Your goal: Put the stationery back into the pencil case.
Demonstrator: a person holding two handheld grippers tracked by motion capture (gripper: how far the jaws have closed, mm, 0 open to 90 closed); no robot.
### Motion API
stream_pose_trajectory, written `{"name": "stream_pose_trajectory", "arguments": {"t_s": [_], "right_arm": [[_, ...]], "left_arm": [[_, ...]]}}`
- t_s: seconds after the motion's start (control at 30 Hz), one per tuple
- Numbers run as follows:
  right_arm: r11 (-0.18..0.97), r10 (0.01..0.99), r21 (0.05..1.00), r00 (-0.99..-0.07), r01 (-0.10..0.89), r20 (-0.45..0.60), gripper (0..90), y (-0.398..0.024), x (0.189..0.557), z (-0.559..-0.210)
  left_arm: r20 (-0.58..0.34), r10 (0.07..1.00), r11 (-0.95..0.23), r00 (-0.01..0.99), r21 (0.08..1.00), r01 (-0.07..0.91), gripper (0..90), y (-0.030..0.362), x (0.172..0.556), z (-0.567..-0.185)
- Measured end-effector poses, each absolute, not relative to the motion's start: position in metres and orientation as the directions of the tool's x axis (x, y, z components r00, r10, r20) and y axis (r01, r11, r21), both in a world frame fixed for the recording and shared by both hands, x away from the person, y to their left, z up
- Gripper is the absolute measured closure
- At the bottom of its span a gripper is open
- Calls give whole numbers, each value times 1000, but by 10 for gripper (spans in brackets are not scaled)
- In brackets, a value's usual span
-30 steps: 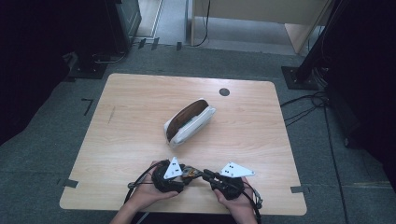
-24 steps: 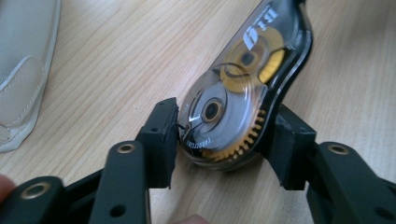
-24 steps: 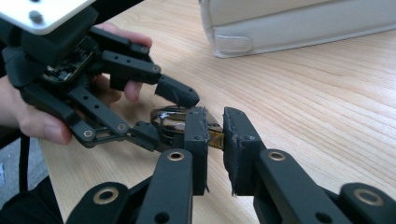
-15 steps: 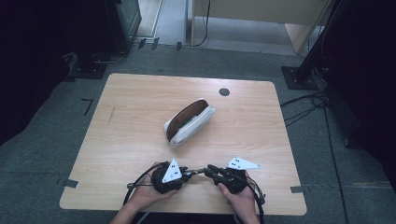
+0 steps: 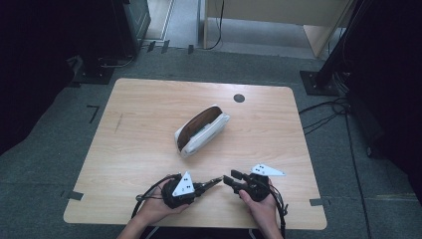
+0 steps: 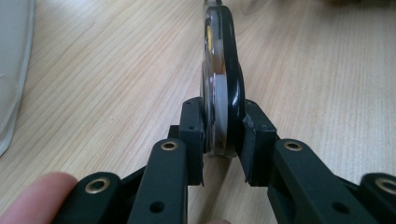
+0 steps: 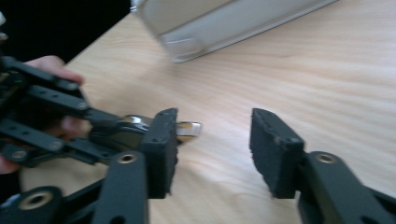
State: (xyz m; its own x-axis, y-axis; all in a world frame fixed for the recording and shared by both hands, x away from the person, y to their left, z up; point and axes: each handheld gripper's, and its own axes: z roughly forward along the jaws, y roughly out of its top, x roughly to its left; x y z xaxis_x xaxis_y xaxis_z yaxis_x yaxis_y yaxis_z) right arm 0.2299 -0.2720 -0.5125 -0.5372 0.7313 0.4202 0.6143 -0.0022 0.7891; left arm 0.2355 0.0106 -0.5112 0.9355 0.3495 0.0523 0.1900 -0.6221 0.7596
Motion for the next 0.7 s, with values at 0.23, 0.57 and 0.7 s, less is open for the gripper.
{"name": "stream_pose_trajectory", "arguments": {"t_s": [0.23, 0.57, 0.7], "right_arm": [[-7, 805, 809, -477, 587, 353, 341, -289, 231, -510], [72, 940, 790, -306, 609, 150, 33, -309, 233, -508], [96, 945, 782, -304, 616, 123, 0, -320, 234, -507]], "left_arm": [[41, 368, -583, 929, 789, 196, 746, 19, 236, -501], [34, 400, -540, 916, 816, 206, 747, 28, 236, -485], [26, 411, -529, 911, 821, 215, 746, 31, 237, -481]]}}
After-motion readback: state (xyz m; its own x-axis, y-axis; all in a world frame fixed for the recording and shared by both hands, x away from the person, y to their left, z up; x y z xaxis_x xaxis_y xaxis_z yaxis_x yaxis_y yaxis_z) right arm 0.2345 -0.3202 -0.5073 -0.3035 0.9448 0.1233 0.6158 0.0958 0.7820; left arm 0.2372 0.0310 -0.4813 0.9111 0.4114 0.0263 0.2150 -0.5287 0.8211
